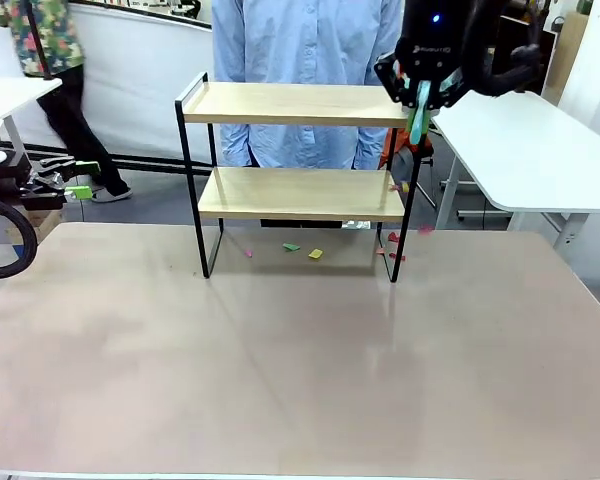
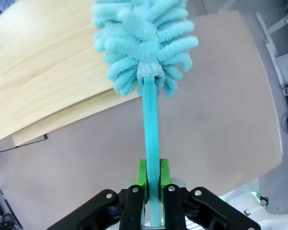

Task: Clean the shelf.
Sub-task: Clean the specific section of the Shelf indicated by the human with the Duster.

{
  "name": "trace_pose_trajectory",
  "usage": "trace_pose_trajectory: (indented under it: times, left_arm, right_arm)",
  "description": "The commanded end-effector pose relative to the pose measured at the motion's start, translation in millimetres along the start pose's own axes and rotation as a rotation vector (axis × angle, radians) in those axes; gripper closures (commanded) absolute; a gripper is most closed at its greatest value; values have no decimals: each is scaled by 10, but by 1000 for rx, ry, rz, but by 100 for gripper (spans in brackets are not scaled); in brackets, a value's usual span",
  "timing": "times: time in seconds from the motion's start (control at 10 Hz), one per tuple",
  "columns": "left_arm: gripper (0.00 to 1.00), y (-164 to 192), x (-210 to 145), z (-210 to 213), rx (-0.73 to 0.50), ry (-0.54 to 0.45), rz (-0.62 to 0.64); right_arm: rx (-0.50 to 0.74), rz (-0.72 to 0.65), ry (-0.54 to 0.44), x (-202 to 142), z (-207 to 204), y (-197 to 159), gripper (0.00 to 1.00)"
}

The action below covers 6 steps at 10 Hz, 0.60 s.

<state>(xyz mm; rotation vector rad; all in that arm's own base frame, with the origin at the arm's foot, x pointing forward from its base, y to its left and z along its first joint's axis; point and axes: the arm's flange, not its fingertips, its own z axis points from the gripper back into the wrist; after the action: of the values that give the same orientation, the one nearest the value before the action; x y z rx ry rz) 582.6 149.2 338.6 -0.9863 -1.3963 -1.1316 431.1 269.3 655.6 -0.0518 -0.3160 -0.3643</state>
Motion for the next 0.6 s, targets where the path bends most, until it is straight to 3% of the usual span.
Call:
trace_pose_trajectory:
  times: [0.0,0.1,0.4,0.5]
  left_arm:
    - [0,-18,35,-5,-4,2,-5]
    - [0,-18,35,-5,-4,2,-5]
    - [0,-18,35,-5,-4,2,-5]
    - [0,-18,35,-5,-4,2,-5]
  right_arm:
    - [52,47,-65,-151,75,-140,87]
    - [0,0,0,0,0,0,87]
    - [2,11,-18,-77,57,-33,87]
    - [106,69,-41,-94,228,-105,87]
